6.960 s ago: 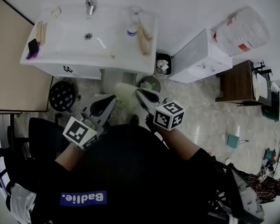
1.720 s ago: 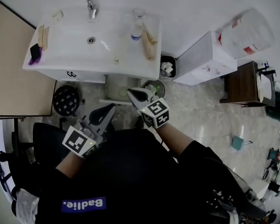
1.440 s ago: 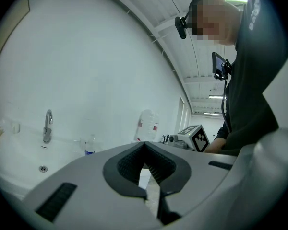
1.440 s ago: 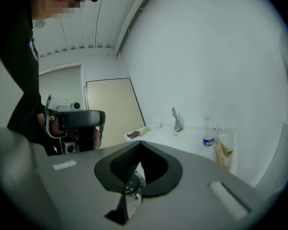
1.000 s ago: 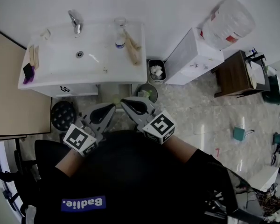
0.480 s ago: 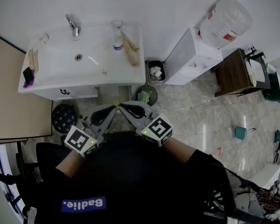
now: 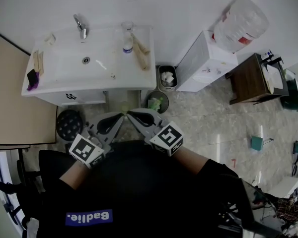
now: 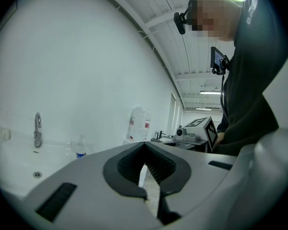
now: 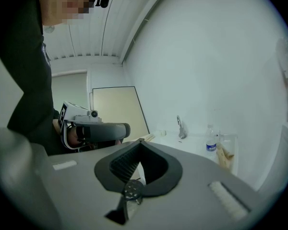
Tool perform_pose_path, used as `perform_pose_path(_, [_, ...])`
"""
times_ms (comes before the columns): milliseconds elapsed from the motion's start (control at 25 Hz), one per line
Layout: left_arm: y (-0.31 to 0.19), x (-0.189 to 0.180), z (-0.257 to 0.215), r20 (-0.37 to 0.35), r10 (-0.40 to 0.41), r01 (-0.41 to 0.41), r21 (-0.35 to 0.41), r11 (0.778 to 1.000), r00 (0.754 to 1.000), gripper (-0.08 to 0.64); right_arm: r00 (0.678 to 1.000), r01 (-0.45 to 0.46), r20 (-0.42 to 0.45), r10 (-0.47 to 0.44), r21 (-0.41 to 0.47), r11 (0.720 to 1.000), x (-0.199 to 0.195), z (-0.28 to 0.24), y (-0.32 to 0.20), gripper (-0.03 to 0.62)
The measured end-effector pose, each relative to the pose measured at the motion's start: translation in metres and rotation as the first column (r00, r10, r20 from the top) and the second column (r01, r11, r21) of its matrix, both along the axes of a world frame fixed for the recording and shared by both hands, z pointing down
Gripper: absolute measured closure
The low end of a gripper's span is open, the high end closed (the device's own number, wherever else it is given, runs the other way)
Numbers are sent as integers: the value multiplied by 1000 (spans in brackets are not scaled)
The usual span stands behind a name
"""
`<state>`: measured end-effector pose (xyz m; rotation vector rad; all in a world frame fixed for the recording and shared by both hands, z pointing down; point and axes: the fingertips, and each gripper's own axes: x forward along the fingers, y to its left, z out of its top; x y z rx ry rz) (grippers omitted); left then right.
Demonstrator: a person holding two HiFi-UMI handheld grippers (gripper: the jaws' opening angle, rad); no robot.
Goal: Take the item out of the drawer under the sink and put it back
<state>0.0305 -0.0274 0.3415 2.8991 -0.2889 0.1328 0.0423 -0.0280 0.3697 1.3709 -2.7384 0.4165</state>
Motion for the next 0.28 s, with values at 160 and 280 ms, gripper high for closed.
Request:
perform_pose_path(160, [6,-1,-2,3,8,-8,6,1000,1000,568,1000,-5,-2,5,4,1000,-1,-3,6,591])
perform_pose_path(280, [10,-1,-3,5,15,-15,8,1000,1000,569,1000,-10,-1,10,3,1000,-2,-4,8,591])
